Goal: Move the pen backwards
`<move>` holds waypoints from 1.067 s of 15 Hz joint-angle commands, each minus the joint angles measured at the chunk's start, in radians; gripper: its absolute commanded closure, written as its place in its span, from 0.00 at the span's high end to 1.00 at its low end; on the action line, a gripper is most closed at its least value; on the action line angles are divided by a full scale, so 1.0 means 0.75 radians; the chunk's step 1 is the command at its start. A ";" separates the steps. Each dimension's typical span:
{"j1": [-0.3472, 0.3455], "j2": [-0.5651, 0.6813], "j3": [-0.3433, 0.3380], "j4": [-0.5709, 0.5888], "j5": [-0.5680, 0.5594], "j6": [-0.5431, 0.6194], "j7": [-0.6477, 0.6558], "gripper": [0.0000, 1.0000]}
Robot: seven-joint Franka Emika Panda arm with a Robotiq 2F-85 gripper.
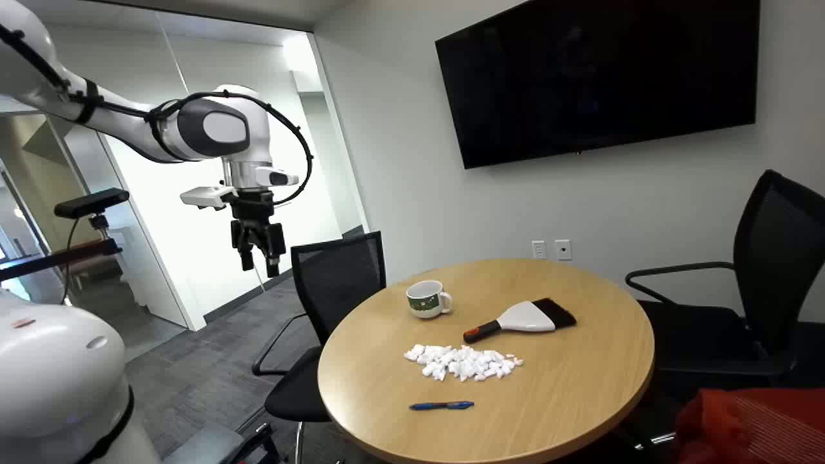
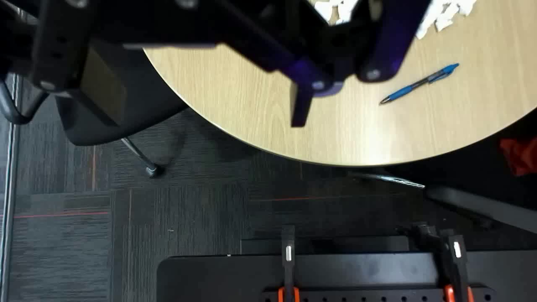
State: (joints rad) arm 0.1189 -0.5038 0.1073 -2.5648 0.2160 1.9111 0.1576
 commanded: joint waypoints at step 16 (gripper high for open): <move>-0.307 0.176 -0.057 -0.180 -0.188 0.675 0.271 1.00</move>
State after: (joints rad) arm -0.0497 -0.4459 0.0811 -2.6390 0.1183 2.2253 0.2962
